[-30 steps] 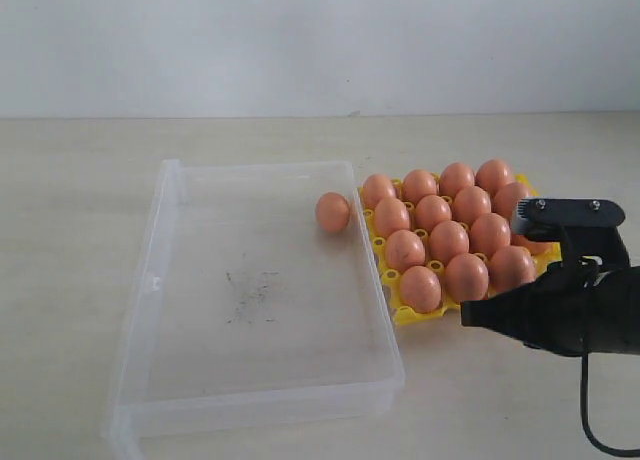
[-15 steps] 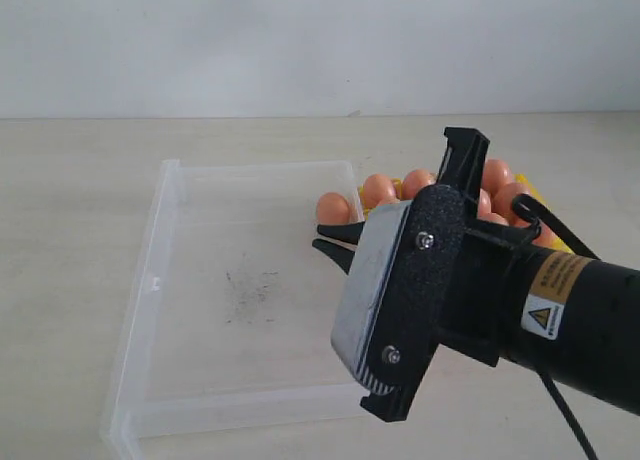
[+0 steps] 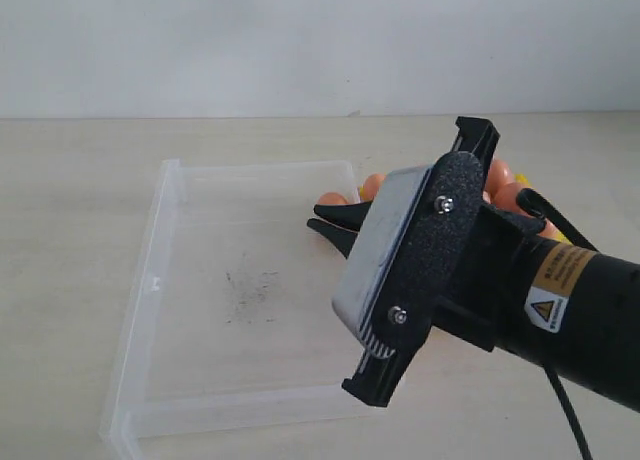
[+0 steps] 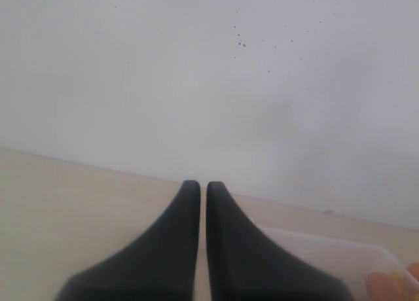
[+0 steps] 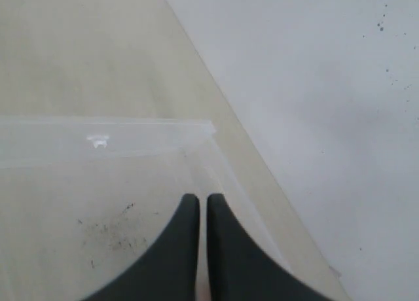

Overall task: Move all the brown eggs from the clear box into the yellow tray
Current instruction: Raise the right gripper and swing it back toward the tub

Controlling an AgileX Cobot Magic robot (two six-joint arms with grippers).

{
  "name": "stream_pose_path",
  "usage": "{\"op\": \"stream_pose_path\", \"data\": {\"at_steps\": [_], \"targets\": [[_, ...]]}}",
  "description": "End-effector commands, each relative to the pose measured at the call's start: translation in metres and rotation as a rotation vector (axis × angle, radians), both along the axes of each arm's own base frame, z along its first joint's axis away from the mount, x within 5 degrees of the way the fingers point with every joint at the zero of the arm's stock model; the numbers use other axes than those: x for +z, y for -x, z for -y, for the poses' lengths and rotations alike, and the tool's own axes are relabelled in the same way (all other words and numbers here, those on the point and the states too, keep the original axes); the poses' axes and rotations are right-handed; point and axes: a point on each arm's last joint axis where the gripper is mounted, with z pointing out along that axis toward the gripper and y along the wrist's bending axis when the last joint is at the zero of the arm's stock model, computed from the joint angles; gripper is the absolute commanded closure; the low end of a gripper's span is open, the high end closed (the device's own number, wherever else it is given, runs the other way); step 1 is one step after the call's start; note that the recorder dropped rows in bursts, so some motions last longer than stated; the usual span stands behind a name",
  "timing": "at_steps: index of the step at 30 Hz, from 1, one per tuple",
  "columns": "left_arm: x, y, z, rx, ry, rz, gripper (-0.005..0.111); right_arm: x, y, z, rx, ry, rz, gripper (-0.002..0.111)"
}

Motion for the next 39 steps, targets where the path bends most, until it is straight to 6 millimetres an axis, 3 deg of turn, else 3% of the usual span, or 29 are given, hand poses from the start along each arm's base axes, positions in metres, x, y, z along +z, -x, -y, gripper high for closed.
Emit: {"op": "stream_pose_path", "data": {"at_steps": [1, 10, 29, 34, 39], "targets": [[0.001, 0.000, 0.000, -0.007, -0.004, 0.005, 0.103, 0.006, 0.000, 0.000, -0.022, -0.103, -0.045, 0.107], [0.001, 0.000, 0.000, -0.007, -0.004, 0.005, 0.103, 0.020, -0.002, 0.000, -0.050, -0.327, -0.075, 0.107], [0.001, 0.000, 0.000, -0.007, -0.004, 0.005, 0.103, 0.021, -0.003, 0.001, -0.071, -0.384, -0.119, 0.107], [0.001, 0.000, 0.000, -0.007, -0.004, 0.005, 0.103, 0.021, -0.003, 0.001, -0.092, -0.511, -0.265, 0.107], [0.001, 0.000, 0.000, -0.007, -0.004, 0.005, 0.103, 0.034, -0.003, 0.003, -0.074, -0.723, -0.285, 0.107]]}}
